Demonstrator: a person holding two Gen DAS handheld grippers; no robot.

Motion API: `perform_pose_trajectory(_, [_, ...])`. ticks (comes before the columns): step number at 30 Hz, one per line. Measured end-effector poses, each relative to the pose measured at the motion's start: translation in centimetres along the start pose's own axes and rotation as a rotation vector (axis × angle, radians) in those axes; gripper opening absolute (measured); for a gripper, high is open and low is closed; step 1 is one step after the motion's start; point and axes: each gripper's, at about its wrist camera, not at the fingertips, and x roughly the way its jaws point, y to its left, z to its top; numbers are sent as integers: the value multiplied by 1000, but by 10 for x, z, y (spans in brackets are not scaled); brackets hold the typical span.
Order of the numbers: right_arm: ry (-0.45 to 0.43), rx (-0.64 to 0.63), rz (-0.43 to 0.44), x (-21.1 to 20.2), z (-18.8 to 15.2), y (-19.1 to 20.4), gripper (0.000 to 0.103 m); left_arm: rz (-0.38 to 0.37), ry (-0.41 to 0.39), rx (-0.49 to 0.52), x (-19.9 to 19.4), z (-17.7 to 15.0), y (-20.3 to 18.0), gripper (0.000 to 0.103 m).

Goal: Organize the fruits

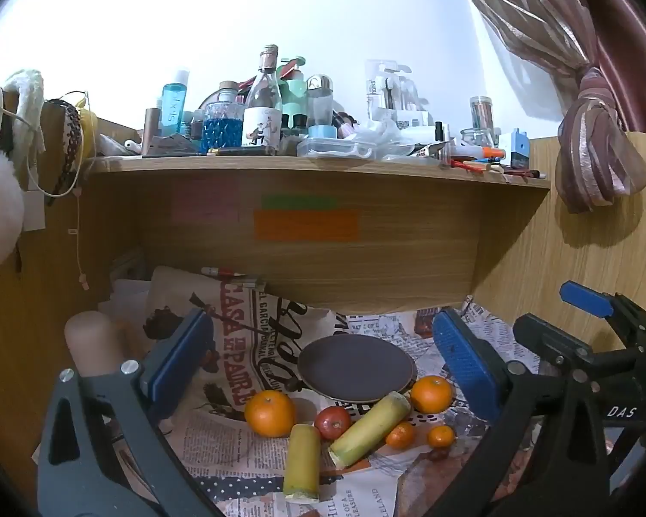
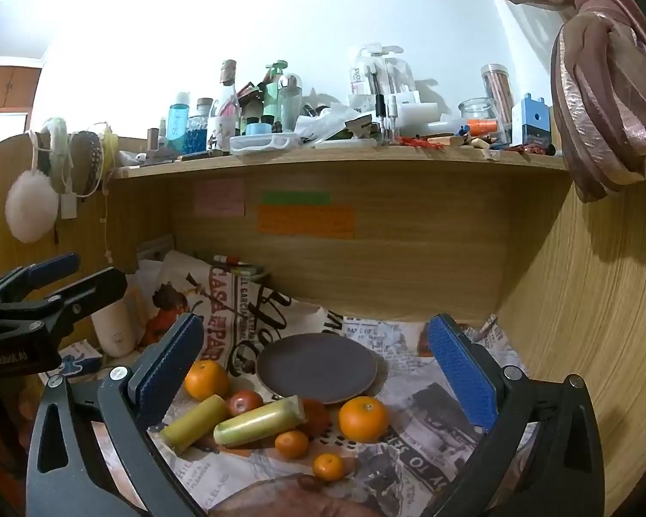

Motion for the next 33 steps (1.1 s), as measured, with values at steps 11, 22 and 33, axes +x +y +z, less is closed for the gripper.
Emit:
perform_pose_trajectory(11, [-5,8,1,-1,0,-1,103,-6,10,-9,1,1,1,103])
perform_pose_trajectory(22, [-10,10,3,0,1,-3,103,-5,17,3,5,1,-1,103])
perform_pose_trajectory(33, [-11,14,0,-1,1,-1,103,-7,21,4,6,1,0,103])
